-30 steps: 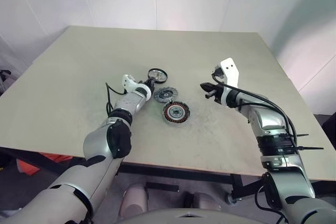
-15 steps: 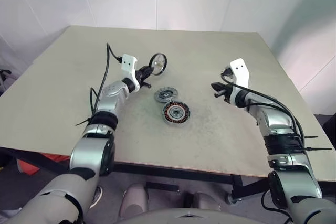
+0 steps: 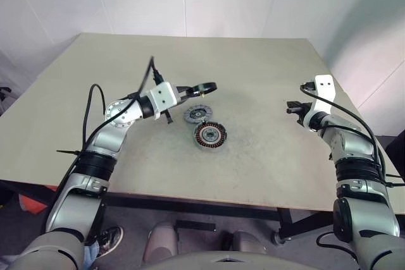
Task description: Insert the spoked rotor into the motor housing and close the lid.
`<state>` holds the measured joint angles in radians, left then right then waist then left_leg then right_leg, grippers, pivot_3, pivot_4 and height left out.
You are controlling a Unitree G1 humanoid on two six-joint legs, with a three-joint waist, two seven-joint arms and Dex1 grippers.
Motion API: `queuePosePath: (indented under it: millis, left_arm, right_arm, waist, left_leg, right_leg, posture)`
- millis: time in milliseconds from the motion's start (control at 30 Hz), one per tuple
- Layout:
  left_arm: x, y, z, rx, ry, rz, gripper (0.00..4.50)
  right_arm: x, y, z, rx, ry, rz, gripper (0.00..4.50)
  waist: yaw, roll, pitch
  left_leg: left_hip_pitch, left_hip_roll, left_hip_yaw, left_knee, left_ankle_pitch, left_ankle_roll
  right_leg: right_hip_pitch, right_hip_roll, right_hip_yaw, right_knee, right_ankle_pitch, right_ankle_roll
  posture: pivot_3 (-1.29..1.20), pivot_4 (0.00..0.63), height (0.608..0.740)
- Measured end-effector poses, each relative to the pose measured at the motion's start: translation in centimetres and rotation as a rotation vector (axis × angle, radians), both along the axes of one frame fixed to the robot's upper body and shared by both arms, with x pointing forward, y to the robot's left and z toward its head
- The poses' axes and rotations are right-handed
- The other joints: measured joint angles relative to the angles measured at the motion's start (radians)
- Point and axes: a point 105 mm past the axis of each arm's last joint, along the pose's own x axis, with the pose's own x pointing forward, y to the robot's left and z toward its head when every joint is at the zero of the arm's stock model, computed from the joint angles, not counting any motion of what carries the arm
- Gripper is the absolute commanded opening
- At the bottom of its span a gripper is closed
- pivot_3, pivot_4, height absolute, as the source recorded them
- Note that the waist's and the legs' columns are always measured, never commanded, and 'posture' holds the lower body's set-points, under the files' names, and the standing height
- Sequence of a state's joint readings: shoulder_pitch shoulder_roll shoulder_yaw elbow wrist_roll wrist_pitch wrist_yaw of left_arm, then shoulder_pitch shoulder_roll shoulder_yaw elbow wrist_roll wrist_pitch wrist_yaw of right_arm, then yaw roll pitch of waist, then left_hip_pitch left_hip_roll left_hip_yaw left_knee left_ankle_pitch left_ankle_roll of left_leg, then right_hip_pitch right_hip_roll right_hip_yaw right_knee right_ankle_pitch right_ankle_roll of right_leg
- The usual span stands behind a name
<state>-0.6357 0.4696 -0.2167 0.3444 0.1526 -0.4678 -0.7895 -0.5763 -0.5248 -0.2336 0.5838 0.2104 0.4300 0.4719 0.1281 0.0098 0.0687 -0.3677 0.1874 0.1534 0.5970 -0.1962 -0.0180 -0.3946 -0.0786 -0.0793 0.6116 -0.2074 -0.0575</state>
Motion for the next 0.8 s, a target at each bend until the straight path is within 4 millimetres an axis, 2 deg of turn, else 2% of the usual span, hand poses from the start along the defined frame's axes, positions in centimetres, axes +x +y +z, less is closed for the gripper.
queuePosePath:
  millis: [67,200,333,567,800]
  left_arm:
    - [-0.1,-0.5,-0.6,0.102,-0.084,-0.056,0.36]
    - [0.2,-0.3,-2.2,0.254,-0.199,-0.111,0.36]
    - [0.4,-0.3,-2.8,0.326,-0.31,-0.164,0.36]
    - [0.7,-1.5,-2.4,0.293,-0.442,-0.191,0.36]
    - [-0.5,-2.7,-2.8,0.248,-0.46,-0.27,0.36]
  right_arm:
    - [0.1,0.1,-0.4,0.008,0.0,-0.012,0.0]
    - [0.2,0.0,-0.4,0.016,-0.015,-0.031,0.0]
    - [0.3,-0.1,-0.3,0.018,-0.035,-0.048,0.0]
    - [-0.2,-0.7,-1.1,0.021,-0.025,-0.081,0.0]
    - [-0.5,-1.6,-0.9,0.01,-0.028,-0.11,0.0]
  waist:
    - [-0.004,0.001,0.0]
    - [-0.006,0.003,0.0]
    - [-0.006,0.003,0.0]
    - [-0.004,0.003,0.0]
    - [-0.004,0.003,0.0]
  left_leg:
    - [0.0,0.0,0.0,0.0,0.0,0.0]
    - [-0.001,0.0,0.0,0.0,0.001,-0.002]
    - [-0.002,0.0,-0.001,0.0,0.001,-0.002]
    - [-0.002,0.0,-0.001,0.001,0.002,-0.003]
    - [-0.003,-0.001,0.0,0.001,0.002,-0.003]
  right_leg:
    - [-0.001,0.0,0.0,0.001,0.0,0.0]
    - [-0.003,0.0,0.001,0.003,0.0,0.0]
    - [-0.004,0.001,0.001,0.004,0.0,0.0]
    - [-0.005,0.0,0.001,0.005,0.0,0.0]
    - [-0.007,0.0,0.001,0.007,0.0,0.0]
  posture:
    - [0.0,0.0,0.74]
    - [0.0,0.0,0.74]
    - [0.0,0.0,0.74]
    - [0.0,0.0,0.74]
    - [0.0,0.0,0.74]
